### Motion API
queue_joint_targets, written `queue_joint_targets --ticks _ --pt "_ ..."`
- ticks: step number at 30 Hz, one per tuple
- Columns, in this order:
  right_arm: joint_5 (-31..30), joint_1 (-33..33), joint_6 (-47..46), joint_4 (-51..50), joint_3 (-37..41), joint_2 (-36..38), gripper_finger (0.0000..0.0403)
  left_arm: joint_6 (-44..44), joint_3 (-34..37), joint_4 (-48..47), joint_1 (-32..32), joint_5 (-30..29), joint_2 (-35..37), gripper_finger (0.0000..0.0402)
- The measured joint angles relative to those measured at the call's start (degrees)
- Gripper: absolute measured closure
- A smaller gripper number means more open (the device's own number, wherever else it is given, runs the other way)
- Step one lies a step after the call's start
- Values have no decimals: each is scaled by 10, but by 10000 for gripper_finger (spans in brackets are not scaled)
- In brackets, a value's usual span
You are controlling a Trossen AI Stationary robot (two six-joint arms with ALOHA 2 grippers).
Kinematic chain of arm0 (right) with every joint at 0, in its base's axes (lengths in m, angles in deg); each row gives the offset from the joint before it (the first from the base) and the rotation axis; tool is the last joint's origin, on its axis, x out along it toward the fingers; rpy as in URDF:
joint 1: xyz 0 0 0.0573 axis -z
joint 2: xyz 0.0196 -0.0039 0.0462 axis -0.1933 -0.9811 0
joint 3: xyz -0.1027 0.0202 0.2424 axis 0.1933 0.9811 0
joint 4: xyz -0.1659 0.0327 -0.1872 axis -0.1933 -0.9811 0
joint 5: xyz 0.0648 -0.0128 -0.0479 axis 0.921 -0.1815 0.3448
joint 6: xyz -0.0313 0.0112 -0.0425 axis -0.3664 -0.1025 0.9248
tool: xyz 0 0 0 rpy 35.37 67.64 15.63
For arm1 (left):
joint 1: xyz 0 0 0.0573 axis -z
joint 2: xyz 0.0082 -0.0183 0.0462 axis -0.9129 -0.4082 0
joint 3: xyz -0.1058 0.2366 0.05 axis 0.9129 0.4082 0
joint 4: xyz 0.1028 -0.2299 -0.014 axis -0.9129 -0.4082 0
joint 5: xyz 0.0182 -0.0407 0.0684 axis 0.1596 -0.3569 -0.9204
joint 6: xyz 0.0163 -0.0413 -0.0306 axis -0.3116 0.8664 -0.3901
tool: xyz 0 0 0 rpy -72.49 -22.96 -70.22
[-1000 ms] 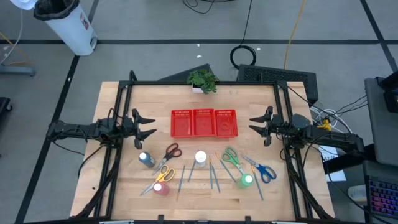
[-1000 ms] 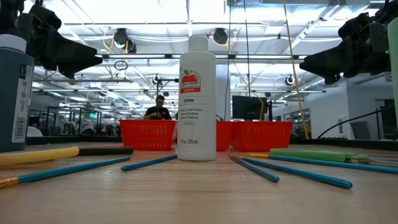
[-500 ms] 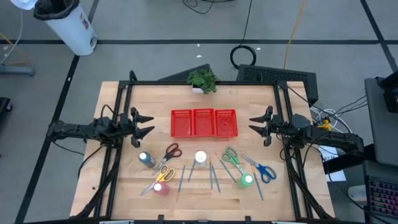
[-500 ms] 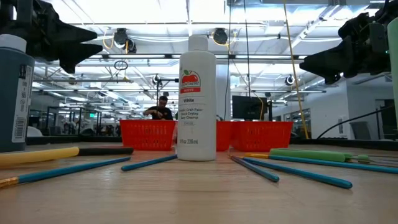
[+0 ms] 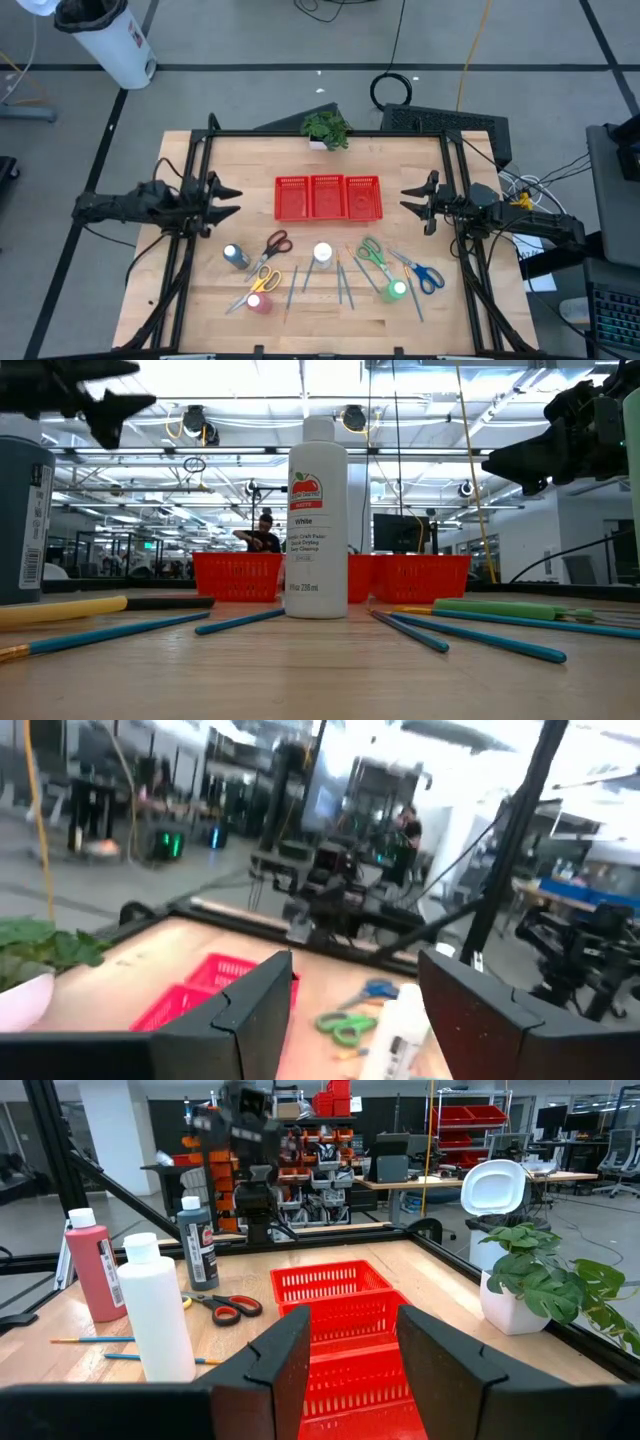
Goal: Pick & Place Paint Supplies
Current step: Put the blue paint bottle into the left red bin
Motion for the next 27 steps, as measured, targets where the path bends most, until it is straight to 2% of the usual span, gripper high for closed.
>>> queue_joint_targets --ticks 3,8,12,15,20,27 --pt "0 0 0 0 0 0 261 12 -91 -84 0 15 -71 150" --pt "0 0 0 0 0 0 261 24 -225 -236 20 101 -243 117" --pt "0 0 0 0 0 0 261 26 -322 -347 62 142 -375 118" --pt "0 0 0 0 0 0 261 69 -385 -437 88 149 -450 128" --pt "0 0 0 0 0 0 261 195 -441 -555 121 147 -522 148" --pt "0 0 0 0 0 0 261 353 -445 -642 148 145 -551 172"
